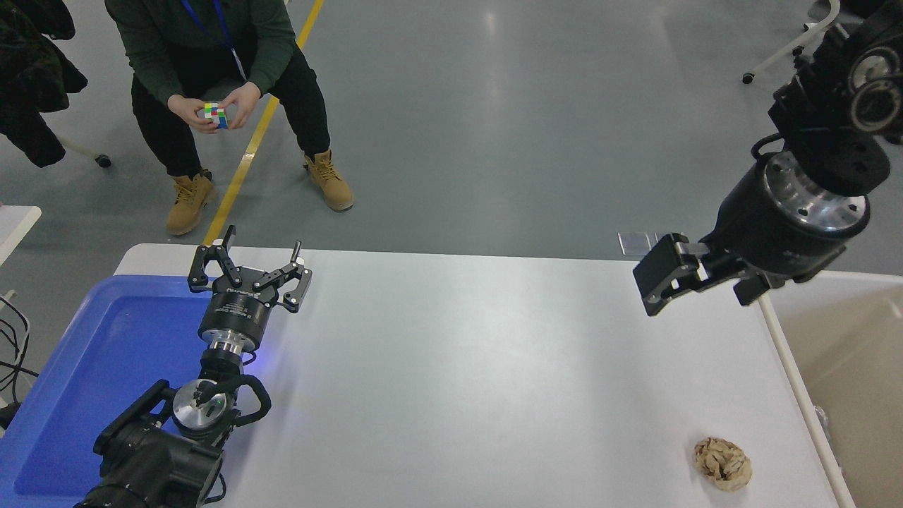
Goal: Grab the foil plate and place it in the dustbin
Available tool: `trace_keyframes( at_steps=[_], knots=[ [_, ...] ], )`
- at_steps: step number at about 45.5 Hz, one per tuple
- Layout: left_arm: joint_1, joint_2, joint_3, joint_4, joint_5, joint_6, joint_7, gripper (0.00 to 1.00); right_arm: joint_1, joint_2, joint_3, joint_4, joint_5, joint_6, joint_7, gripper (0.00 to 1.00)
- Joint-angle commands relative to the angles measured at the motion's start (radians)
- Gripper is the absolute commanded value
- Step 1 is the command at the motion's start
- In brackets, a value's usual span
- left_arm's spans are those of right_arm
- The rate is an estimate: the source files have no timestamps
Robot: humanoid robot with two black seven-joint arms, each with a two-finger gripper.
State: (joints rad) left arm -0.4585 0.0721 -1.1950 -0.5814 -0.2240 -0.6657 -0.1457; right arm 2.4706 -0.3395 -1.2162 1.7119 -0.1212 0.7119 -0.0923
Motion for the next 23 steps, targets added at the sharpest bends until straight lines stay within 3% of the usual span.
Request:
trace_keyframes(
  at_steps=[1, 23],
  knots=[
    [0.0, 0.0, 0.0, 0.0, 0.0, 0.0, 0.0, 0.99, -0.102, 0.001, -0.016, -0.017, -0.006, -0.04, 0.0, 1.0],
    [0.0, 0.0, 0.0, 0.0, 0.0, 0.0, 0.0, 0.99, -0.24, 0.01, 0.007, -0.101, -0.021, -0.091, 0.0, 1.0]
  ],
)
